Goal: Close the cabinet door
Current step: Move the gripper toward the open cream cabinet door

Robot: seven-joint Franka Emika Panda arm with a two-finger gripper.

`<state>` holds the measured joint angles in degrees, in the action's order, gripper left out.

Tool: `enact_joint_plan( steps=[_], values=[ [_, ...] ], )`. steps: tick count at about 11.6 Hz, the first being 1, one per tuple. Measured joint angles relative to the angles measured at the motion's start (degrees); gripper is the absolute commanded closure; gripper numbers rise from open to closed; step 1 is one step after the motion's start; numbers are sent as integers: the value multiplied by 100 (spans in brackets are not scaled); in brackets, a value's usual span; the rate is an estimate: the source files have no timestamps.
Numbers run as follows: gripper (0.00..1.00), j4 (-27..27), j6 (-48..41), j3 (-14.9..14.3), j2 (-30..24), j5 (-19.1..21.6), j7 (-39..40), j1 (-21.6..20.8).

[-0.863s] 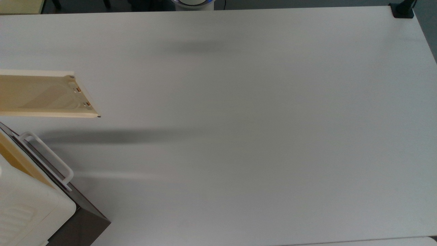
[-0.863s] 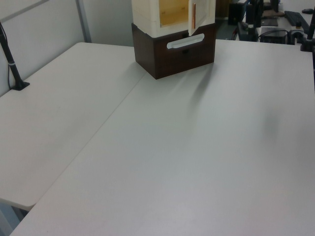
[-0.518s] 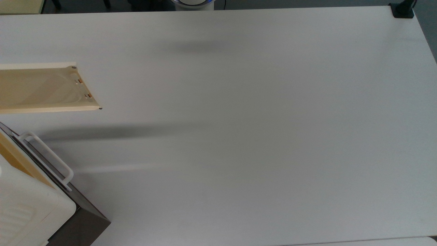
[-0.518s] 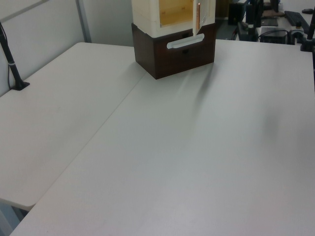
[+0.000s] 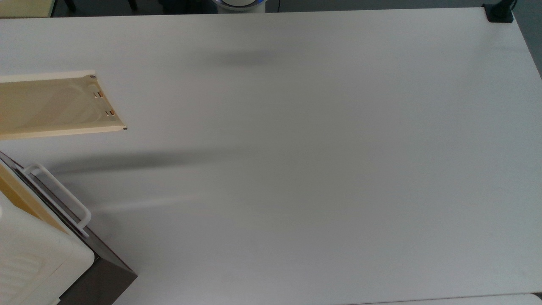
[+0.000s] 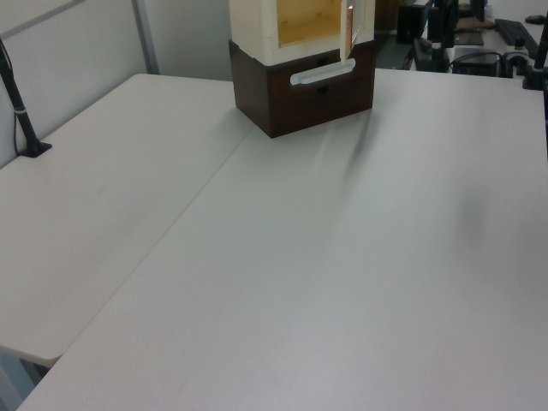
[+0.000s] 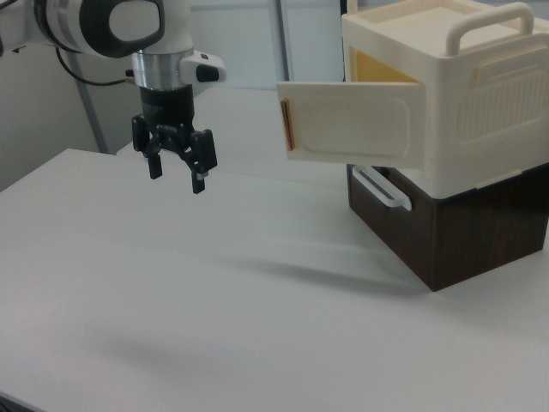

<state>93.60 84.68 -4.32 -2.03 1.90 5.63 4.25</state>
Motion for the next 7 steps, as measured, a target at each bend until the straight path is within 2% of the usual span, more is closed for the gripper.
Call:
enact_joint_plan(
  steps=[3, 4, 5, 7],
  values=[
    [0, 0, 0, 0, 0, 0, 0, 0],
    [12, 0, 0, 0, 0, 0, 0, 0],
    [28, 0, 0, 0, 0, 0, 0, 0],
    [68, 0, 0, -6, 0, -3, 91, 0]
  ],
)
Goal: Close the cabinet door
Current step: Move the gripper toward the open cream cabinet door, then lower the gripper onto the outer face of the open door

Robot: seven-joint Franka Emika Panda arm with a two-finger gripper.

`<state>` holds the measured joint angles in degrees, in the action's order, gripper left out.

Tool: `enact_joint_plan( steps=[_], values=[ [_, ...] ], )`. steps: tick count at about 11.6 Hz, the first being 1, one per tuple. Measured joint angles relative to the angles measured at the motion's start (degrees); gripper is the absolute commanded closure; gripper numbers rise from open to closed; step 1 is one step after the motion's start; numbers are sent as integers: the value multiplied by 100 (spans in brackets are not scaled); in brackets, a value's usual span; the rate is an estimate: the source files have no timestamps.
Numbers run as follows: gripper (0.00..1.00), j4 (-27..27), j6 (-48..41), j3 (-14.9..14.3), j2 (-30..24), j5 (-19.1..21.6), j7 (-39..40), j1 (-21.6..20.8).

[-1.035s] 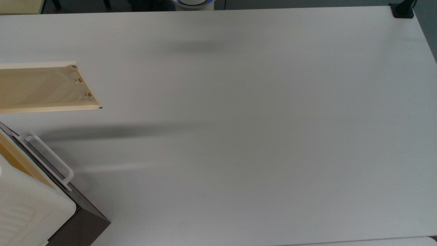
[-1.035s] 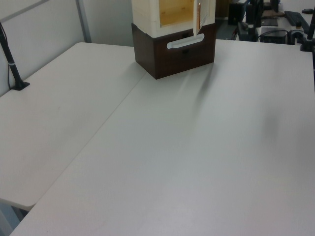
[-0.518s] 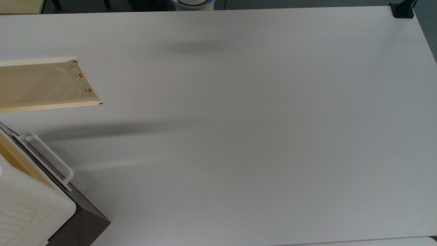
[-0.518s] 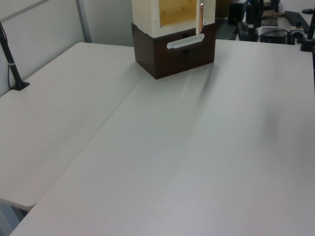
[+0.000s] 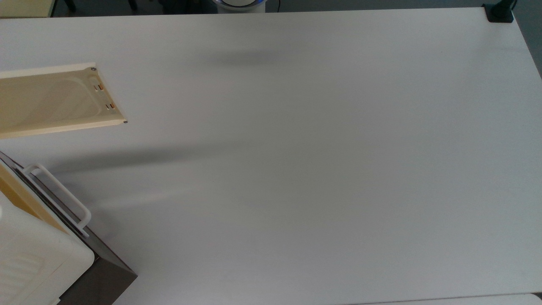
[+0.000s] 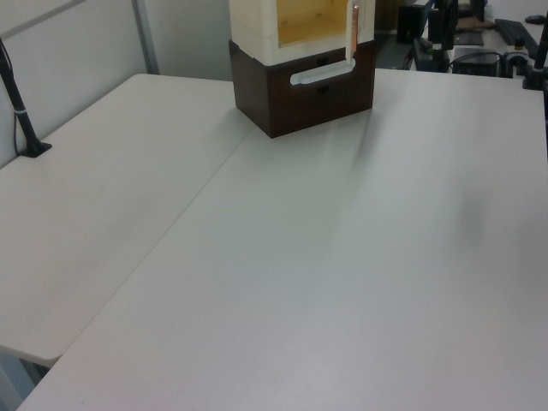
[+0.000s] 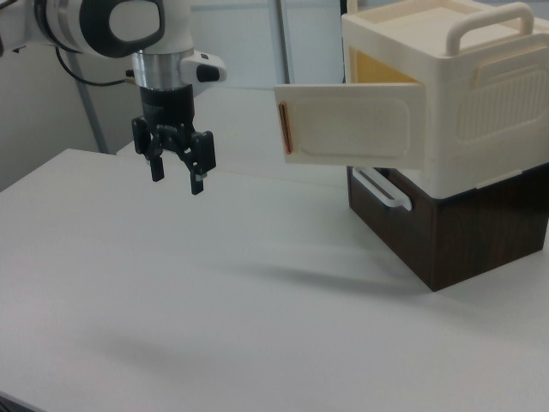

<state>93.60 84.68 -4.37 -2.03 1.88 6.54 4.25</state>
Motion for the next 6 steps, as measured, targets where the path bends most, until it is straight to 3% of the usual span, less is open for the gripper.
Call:
enact_joint_plan(
  steps=[1, 4, 6],
  values=[
    [79, 0, 0, -20, 0, 0, 130, 0],
    [98, -4, 0, -103, 0, -1, 632, 0],
    [98, -4, 285, -214, 16, -6, 965, 1]
  ],
)
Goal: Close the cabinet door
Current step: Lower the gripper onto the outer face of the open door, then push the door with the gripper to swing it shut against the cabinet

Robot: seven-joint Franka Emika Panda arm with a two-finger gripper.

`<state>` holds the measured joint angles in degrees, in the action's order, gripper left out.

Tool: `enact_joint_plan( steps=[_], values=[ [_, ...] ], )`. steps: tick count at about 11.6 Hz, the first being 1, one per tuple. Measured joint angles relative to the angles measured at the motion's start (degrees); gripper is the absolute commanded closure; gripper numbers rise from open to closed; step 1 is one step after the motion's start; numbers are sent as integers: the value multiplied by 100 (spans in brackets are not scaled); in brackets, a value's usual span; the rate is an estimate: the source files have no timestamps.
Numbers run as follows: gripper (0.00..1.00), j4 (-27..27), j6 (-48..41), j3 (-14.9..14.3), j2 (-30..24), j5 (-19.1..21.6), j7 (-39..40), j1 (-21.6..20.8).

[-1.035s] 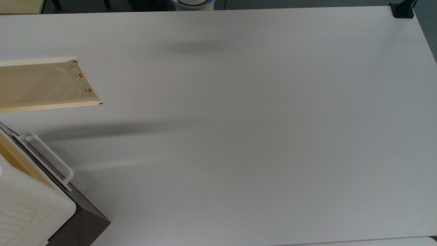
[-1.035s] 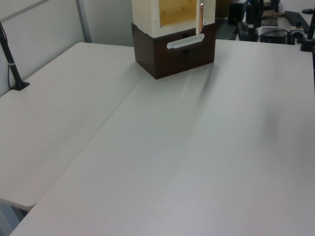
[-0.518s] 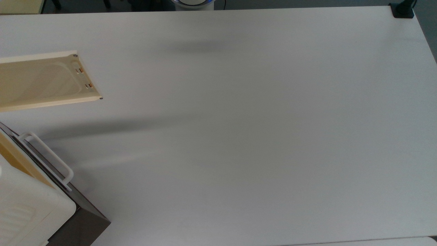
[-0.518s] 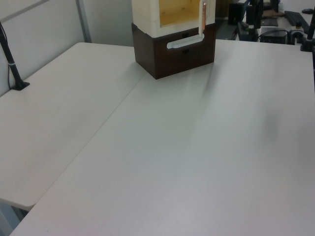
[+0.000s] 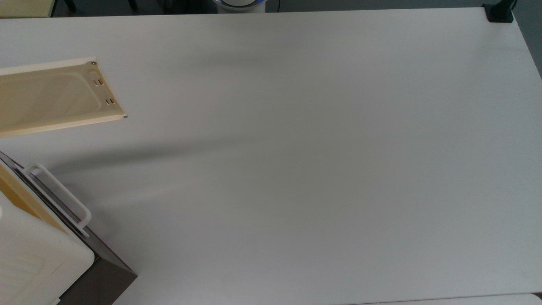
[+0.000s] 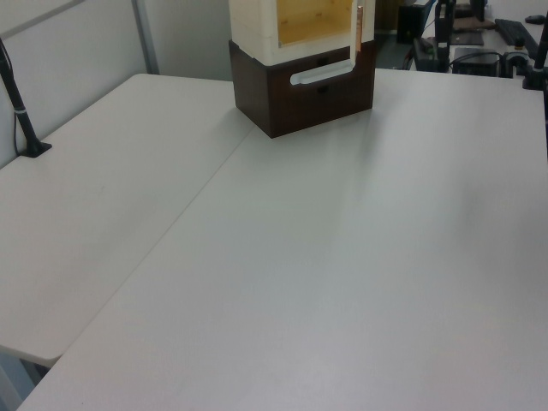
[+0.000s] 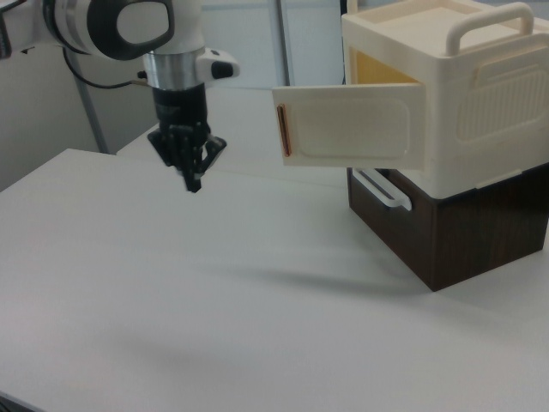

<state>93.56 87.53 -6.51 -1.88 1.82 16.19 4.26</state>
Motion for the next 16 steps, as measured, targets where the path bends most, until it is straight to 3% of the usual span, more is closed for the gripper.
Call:
enact_joint_plan(
  steps=[4, 7, 10, 13, 16],
  values=[
    [98, -84, 1309, -286, 120, -13, 595, 5],
    [98, -309, 2341, -329, 564, -14, 1527, 5],
    [98, -370, 3340, -352, 931, -14, 1803, 5],
    [98, -525, 4593, -355, 1389, -13, 1530, 5],
    [97, -590, 6150, -357, 1832, -13, 177, 4]
  ],
)
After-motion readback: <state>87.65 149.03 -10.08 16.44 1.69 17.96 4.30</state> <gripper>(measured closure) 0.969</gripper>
